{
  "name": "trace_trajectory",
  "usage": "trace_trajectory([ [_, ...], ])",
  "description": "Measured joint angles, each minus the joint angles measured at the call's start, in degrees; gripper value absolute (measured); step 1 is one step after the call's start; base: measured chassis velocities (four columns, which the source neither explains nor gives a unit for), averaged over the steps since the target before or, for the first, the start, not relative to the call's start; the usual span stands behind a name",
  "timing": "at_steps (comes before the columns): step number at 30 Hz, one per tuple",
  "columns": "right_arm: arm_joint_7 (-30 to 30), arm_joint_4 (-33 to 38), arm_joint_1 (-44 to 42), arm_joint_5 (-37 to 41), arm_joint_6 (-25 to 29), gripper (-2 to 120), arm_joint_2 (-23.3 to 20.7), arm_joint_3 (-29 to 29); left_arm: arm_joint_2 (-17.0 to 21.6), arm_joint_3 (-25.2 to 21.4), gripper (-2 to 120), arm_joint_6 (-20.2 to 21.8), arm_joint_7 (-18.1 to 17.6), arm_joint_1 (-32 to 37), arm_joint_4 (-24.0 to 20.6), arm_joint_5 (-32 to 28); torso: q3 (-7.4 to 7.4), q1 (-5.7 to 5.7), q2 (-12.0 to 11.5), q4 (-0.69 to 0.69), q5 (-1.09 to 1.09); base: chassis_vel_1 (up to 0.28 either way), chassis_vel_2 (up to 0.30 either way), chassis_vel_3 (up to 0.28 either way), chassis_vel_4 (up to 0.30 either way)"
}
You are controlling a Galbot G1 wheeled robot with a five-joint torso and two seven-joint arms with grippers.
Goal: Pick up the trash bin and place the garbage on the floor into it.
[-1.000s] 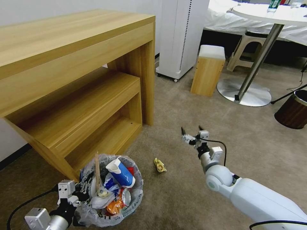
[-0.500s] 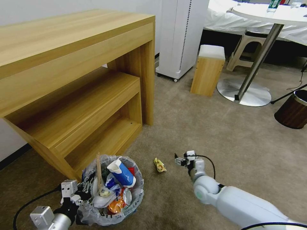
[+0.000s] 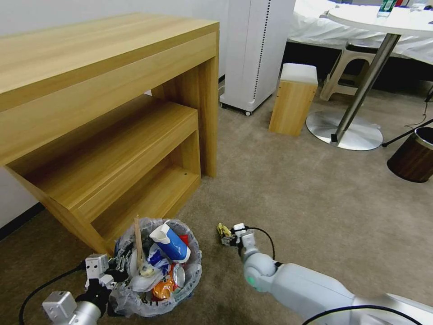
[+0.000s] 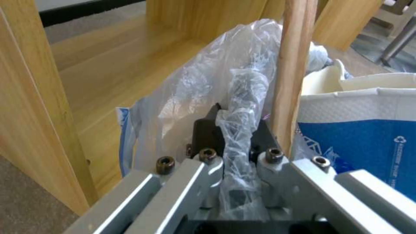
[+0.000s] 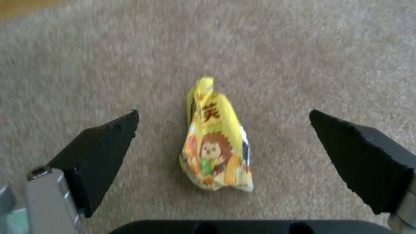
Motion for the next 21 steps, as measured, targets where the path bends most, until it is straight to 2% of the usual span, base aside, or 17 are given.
trace_trajectory([
  [6, 1.67, -2.97, 0.68, -0.48, -3.00, 100, 2.02, -1.71, -0.60, 0.02, 3, -0.36, 0.12, -0.02, -0.06, 0.07, 0.00, 0.00, 0.00, -0.02, 0.02, 0.000, 0.000, 0.000, 0.000],
  [21, 0.28, -11.73, 1.87, -1.79, -4.31, 100, 5.55, -1.66, -0.62, -0.63, 3, -0.71, 0.24, 0.44, -1.45, -0.11, 0.00, 0.00, 0.00, -0.02, 0.02, 0.000, 0.000, 0.000, 0.000],
])
